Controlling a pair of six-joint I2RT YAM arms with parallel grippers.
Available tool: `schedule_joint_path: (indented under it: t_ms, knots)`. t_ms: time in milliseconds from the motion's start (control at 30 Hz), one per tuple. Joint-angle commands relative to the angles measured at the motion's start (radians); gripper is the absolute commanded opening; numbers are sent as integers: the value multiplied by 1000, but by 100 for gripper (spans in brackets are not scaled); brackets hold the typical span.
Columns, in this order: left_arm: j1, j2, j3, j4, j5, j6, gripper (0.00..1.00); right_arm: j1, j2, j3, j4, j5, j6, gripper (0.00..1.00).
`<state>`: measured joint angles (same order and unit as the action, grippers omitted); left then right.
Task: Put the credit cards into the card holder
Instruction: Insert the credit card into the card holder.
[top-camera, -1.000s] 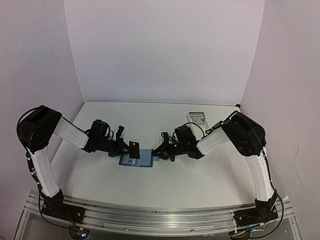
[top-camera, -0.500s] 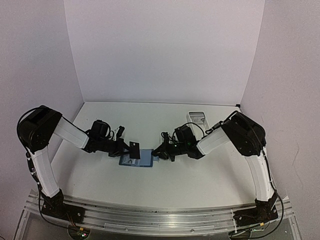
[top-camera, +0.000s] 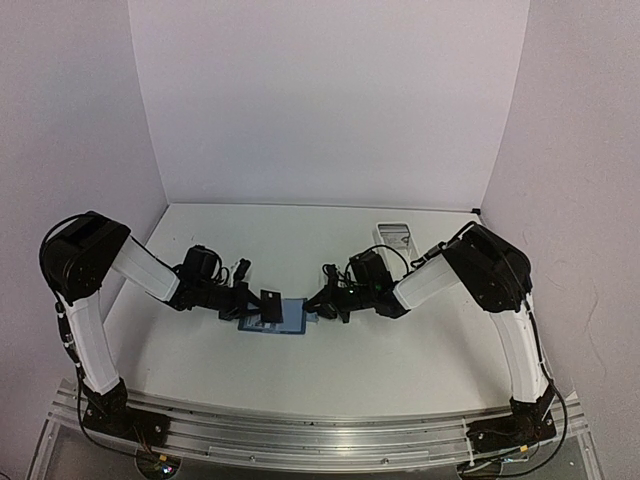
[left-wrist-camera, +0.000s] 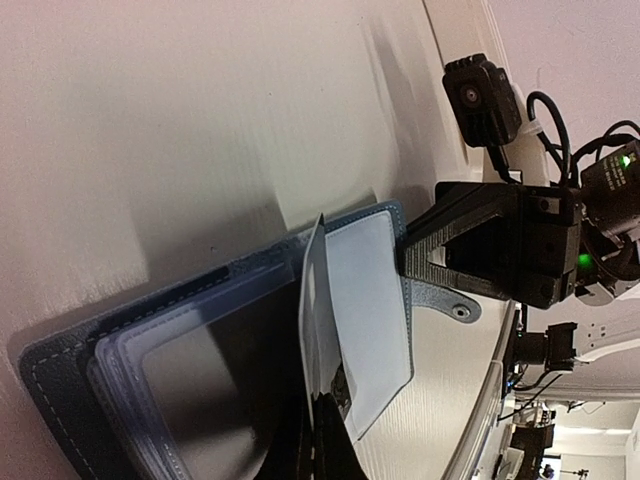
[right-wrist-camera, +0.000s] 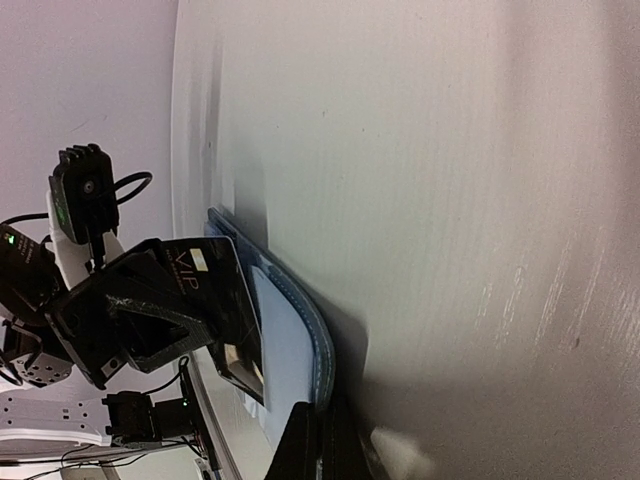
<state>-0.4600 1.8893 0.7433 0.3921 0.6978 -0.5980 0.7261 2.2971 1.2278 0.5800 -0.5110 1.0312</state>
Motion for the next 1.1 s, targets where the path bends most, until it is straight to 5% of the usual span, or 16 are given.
schedule_joint_path:
  t_ms: [0,867,1067]
  knots:
    - [-11,26,-10,-91,48,24,0,3,-8,-24,-75,48,0,0]
    - [33,88,143,-495,174,62,0,3,-25,-46,-51,78,7,0]
    - [27,90,141,-475,197,55,0,3,-21,-47,-39,75,7,0]
